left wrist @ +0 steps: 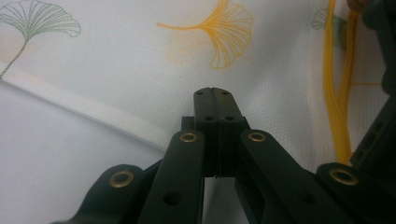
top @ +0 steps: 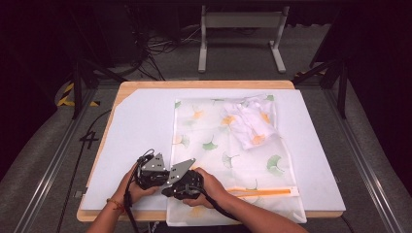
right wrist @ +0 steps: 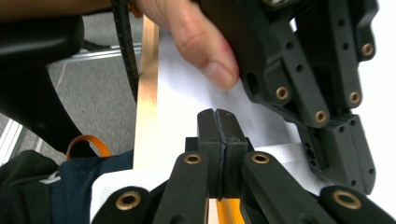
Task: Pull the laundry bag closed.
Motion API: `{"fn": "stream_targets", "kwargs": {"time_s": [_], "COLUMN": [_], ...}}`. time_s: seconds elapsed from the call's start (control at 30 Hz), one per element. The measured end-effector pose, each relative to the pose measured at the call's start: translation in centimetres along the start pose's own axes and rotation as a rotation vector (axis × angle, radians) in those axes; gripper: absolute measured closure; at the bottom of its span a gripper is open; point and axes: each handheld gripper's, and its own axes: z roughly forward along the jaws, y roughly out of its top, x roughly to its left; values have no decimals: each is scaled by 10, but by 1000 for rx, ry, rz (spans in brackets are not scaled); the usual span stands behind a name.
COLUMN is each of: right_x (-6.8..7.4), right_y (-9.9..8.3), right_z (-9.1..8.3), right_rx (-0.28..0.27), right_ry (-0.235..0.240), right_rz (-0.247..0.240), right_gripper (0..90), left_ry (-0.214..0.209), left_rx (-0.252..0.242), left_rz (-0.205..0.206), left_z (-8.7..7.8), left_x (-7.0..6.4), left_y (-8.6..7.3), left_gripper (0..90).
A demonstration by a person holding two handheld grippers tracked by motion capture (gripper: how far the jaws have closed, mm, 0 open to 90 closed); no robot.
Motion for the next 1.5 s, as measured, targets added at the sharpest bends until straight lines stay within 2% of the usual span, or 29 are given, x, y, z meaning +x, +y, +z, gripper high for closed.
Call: {"fn": "stream_targets", "kwargs": {"time_s": [0.13, 0.47, 0.77, 0.9, 1.0, 1.2, 1.4, 1.5], "right_x": [1, 7, 6, 5, 6, 2, 2, 0], "right_y": [1, -2, -7, -11, -13, -16, -17, -19], "right_z": [-7, -7, -19, -21, -21, -21, -15, -14], "right_rx": [-30, -15, -42, -46, -51, -60, -63, -62], "right_ry": [-4, 1, -8, 7, -6, 5, 17, 18], "right_rz": [-7, -39, -53, -58, -79, -74, -82, -73], "right_gripper": [891, 881, 887, 883, 895, 900, 900, 900], "left_ry": [-2, 0, -1, -1, -1, 27, -31, -33], "left_rx": [0, 0, 0, 1, 1, 4, -54, -27], "left_rz": [-1, 1, 2, 2, 2, 11, -26, -24], "left_z": [0, 0, 0, 0, 0, -5, -16, -12], "left_x": [0, 0, 0, 0, 0, -2, -8, -13], "left_y": [0, 0, 0, 0, 0, -2, -5, -3], "left_gripper": [900, 900, 900, 900, 900, 900, 886, 876]}}
